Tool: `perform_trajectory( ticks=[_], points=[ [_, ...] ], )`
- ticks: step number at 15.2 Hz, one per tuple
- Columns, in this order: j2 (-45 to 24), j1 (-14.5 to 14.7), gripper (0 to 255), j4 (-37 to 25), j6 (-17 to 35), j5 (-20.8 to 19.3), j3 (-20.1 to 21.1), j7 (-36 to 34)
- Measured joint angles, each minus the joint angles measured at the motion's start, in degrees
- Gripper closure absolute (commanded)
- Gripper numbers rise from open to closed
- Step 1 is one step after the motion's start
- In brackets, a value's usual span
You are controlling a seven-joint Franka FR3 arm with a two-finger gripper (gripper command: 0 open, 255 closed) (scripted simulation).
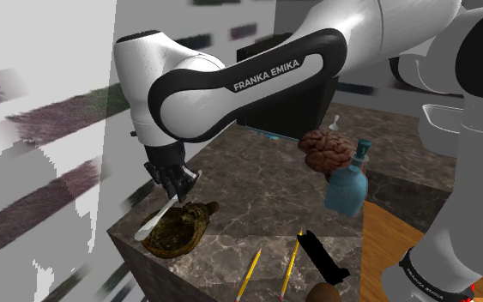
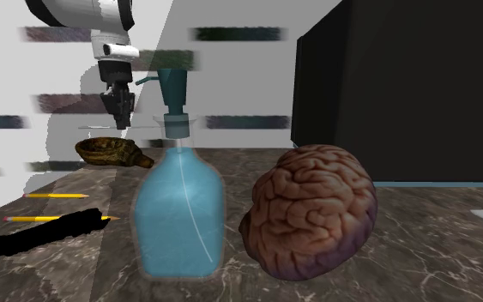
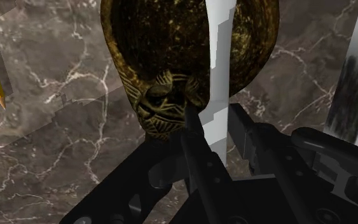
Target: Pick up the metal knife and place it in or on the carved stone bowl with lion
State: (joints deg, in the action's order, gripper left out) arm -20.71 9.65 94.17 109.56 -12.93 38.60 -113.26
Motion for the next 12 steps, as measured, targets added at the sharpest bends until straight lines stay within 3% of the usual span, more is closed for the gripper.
perform_trajectory(
  ticks=[2,3,9,12],
  points=[
    [0.0,0.0,255,0.01,0.02,0.0,0.0,0.0],
    [0.0,0.0,0,0.01,0.02,0.0,0.0,0.0],
    [0.0,0.0,0,0.01,0.02,0.0,0.0,0.0],
    [0.49,0.08,0,-3.2,-3.47,0.49,0.22,0.52]
  ],
)
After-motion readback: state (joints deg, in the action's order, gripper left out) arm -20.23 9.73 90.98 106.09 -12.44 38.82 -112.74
